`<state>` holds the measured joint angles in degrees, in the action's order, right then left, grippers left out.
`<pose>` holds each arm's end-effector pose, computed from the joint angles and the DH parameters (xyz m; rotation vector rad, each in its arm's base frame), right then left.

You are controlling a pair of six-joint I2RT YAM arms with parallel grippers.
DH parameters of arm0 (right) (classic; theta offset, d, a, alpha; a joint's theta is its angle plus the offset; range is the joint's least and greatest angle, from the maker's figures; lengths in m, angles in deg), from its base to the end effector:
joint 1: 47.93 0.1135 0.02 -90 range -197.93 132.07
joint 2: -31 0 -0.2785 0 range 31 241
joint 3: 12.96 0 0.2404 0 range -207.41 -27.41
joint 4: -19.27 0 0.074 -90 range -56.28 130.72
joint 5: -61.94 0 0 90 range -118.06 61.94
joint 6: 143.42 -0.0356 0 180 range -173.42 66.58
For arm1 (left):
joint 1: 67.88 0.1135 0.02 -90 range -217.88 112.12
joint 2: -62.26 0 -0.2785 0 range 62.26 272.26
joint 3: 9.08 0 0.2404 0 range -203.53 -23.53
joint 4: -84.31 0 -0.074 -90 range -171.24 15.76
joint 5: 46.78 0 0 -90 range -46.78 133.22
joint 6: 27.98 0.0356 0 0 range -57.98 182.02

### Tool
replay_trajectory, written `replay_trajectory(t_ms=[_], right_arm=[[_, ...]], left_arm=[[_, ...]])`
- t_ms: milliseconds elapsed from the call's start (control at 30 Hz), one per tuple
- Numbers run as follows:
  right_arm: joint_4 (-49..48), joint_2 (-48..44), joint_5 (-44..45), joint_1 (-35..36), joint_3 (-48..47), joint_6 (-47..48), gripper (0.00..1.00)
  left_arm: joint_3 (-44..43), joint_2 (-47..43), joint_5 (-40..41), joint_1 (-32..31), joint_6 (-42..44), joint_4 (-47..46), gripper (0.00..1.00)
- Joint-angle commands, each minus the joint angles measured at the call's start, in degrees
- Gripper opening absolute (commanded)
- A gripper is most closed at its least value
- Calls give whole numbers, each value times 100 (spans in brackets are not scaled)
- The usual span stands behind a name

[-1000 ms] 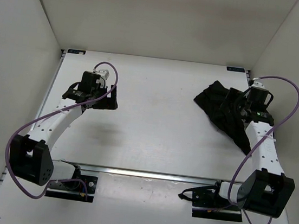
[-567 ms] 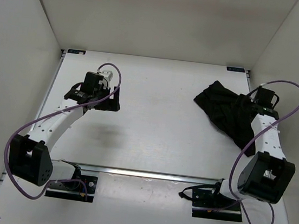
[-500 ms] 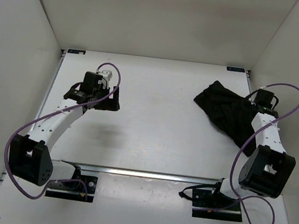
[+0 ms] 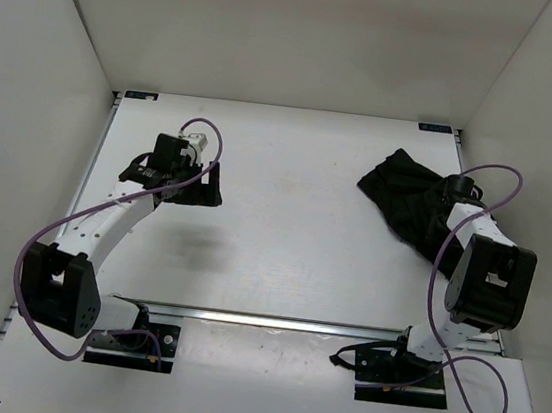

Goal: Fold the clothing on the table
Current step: Grab the skirt from the pile, then move the skirt to the center of the board

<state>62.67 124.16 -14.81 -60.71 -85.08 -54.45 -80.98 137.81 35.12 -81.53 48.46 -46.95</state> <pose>0.2972 -0.0758 0.2072 0.3949 2.6696 -0.3743 0.2486 -0.0655 0.2813 0.0625 2.5105 -0.3739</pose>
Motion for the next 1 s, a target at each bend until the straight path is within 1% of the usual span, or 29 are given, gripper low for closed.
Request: replay_trajectory(t_ms=[0,33,67,133,233,267,300,333,367,400,433,467,500,533,567,600,667,700,733,767,800,833,867,900,933,967], right_arm=[[-179,122,247,82,-279,25,15],[-153,97,265,178,-341,-45,2],[-14,105,344,336,-498,-28,0],[58,35,309,530,-780,-72,0],[278,-53,-348,1179,-1700,-150,0],[365,-105,-454,1242,-1913,-195,0],[488,-71,-769,1669,-2376,-247,0],[506,-18,-1172,1899,-2903,-361,0],[637,95,-1254,2041,-3212,-405,0],[760,184,-1682,2355,-3859,-432,0],[996,506,-2025,2681,-4658,-406,0],[1094,588,-2098,2832,-5092,-389,0],[1374,719,-2203,3164,-6080,-441,0],[1524,956,-2126,3446,-7055,-389,0],[1709,1123,-2082,3570,-7744,-432,1],[1597,1125,-2151,3763,-7951,-493,0],[1335,749,-2222,3800,-7988,-687,0],[1037,390,-2231,3783,-7605,-792,0],[721,-40,-2318,3661,-7027,-827,0],[552,-235,-2345,3572,-6630,-897,0],[194,-664,-2371,3337,-5825,-959,1],[68,-816,-2467,3012,-4982,-1142,0],[-90,-1079,-2677,2774,-4669,-1310,0],[-178,-1246,-2810,2389,-4031,-1372,0],[-231,-1335,-2968,2167,-3372,-1408,0],[-328,-1501,-2952,2061,-3078,-1364,0]], left_arm=[[23,-31,-192,29,3,-44,98],[23,12,-192,20,-41,-62,99],[23,21,-183,46,-50,-62,98],[41,4,-254,47,-67,-114,99],[67,-5,-341,47,-76,-194,99],[76,4,-376,38,-94,-194,98],[76,-5,-412,29,-111,-229,98],[50,-5,-438,38,-146,-290,98],[6,-31,-447,29,-121,-325,98],[-20,-40,-491,46,-146,-334,99],[-47,-66,-517,90,-155,-404,99],[-64,-84,-517,73,-173,-440,99],[-82,-128,-500,47,-182,-475,99],[-108,-154,-508,64,-191,-484,99],[-117,-215,-482,99,-234,-527,98],[-126,-268,-482,73,-235,-528,99],[-187,-339,-465,90,-261,-467,99],[-214,-417,-473,99,-270,-432,98],[-205,-488,-360,99,-278,-405,99],[-179,-532,-324,117,-261,-405,98],[-187,-593,-298,117,-252,-361,99],[-109,-646,-272,143,-278,-361,98],[-117,-699,-254,152,-279,-343,98],[-117,-717,-219,161,-279,-335,99],[-126,-769,-227,187,-287,-317,99],[-117,-735,-184,144,-296,-282,99]])
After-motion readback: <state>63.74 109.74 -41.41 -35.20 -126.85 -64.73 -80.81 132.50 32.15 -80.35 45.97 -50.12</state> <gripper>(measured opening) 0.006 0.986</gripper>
